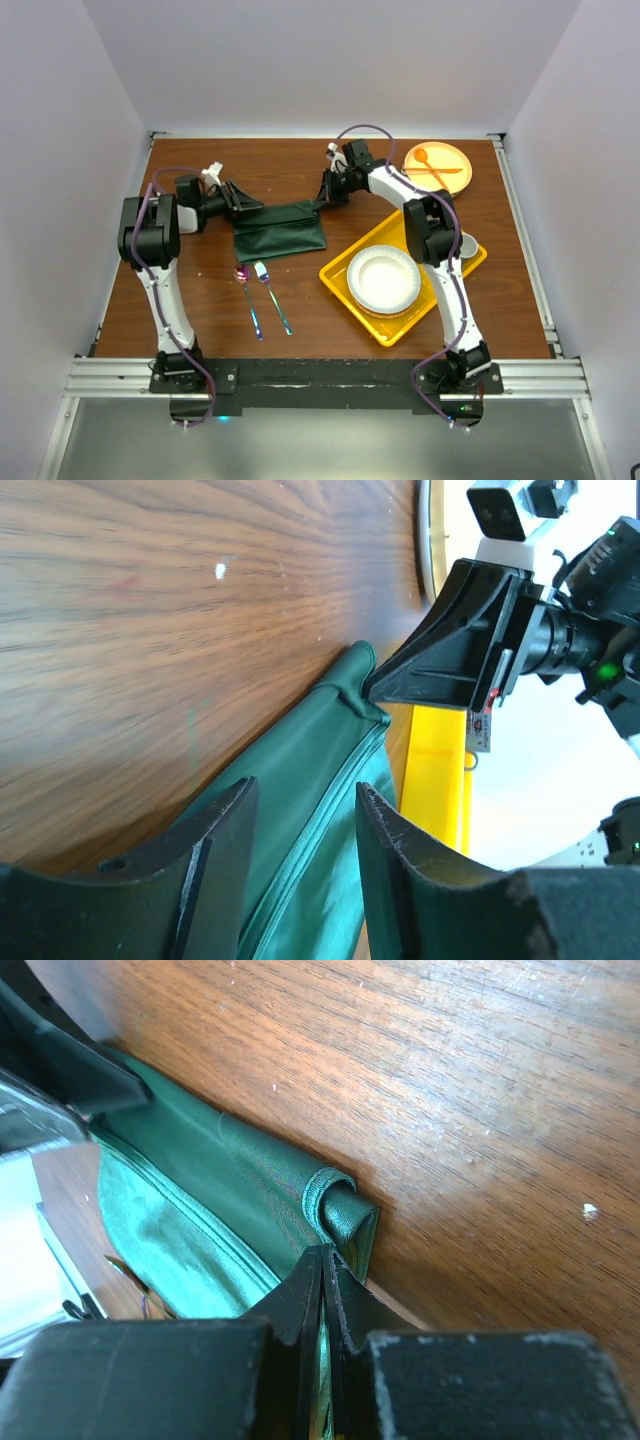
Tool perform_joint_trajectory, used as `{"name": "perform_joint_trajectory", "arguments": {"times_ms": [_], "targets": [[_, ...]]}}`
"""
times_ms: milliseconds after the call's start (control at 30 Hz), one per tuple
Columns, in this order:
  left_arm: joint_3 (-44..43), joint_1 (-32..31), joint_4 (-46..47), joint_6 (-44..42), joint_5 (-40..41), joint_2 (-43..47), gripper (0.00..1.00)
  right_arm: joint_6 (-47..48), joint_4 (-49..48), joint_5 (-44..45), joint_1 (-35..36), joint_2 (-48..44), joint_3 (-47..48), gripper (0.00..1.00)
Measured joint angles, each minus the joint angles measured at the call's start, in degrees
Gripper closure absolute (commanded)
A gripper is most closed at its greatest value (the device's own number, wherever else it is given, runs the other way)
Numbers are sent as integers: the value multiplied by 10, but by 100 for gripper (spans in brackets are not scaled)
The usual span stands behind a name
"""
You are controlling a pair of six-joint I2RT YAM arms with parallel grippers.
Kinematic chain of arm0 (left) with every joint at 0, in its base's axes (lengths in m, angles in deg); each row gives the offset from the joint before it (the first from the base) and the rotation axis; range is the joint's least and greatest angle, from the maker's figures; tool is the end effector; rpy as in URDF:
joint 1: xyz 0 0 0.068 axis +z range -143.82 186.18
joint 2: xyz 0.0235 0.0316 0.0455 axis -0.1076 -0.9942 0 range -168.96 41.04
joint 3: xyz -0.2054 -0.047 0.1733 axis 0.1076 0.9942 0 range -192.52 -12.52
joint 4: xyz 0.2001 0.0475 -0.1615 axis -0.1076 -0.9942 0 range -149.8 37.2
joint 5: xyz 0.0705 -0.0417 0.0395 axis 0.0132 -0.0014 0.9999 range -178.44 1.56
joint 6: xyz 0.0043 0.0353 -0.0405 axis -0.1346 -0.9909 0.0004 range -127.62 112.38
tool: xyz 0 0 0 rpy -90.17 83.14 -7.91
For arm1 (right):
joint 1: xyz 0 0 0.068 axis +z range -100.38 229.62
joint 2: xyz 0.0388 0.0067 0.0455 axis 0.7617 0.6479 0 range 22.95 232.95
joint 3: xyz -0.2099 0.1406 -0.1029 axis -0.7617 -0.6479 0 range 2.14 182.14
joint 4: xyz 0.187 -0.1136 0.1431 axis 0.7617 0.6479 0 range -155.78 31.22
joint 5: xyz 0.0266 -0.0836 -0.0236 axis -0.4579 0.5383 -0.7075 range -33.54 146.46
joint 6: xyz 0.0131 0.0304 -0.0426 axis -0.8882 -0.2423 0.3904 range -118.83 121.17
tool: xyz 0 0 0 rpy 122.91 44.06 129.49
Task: Fold the napkin into a case and place the utensils inside
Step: Smooth out the lower triangle-folded napkin at the center of the board.
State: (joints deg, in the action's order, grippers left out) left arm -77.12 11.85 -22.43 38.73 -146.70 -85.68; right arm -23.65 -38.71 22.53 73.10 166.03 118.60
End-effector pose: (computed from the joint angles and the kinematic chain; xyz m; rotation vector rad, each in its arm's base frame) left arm 0.4252 0.0118 0.0878 -0.3313 2.1490 -1.4874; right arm 0.4858 0.2327 0.1325 -0.2299 2.6016 1.0721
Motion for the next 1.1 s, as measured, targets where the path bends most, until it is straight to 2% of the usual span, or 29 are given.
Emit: {"name": "perform_joint_trajectory", "arguments": {"times_ms": [100,167,233,300,400,533,667,800,833,933,1000,1100], "targets": [[0,21,-14,-18,-15,3,52,0,0,2,1,0,0,97],[-4,33,-34,-42,-21,7,58,0,-1,3,2,-1,0,97],[-26,37,-92,-99,-12,11,62,1,0,5,2,-1,0,97],[-64,31,-176,-189,10,18,68,2,0,6,3,-1,0,96],[-124,0,-292,-329,80,44,73,3,2,8,3,-1,2,96],[-143,-73,-370,-456,163,97,77,4,3,10,4,-1,4,96],[-143,-140,-417,-524,226,106,80,5,6,14,5,-1,6,96],[-161,-152,-457,-555,279,70,82,10,12,16,5,0,12,95],[-178,-147,-463,-558,273,57,82,12,13,18,6,2,16,95],[-226,-138,-467,-578,300,32,74,18,12,30,7,9,32,94],[-229,-132,-466,-596,305,31,62,20,11,33,7,12,38,94],[-197,-128,-450,-639,306,55,54,20,10,35,8,13,39,94]]}}
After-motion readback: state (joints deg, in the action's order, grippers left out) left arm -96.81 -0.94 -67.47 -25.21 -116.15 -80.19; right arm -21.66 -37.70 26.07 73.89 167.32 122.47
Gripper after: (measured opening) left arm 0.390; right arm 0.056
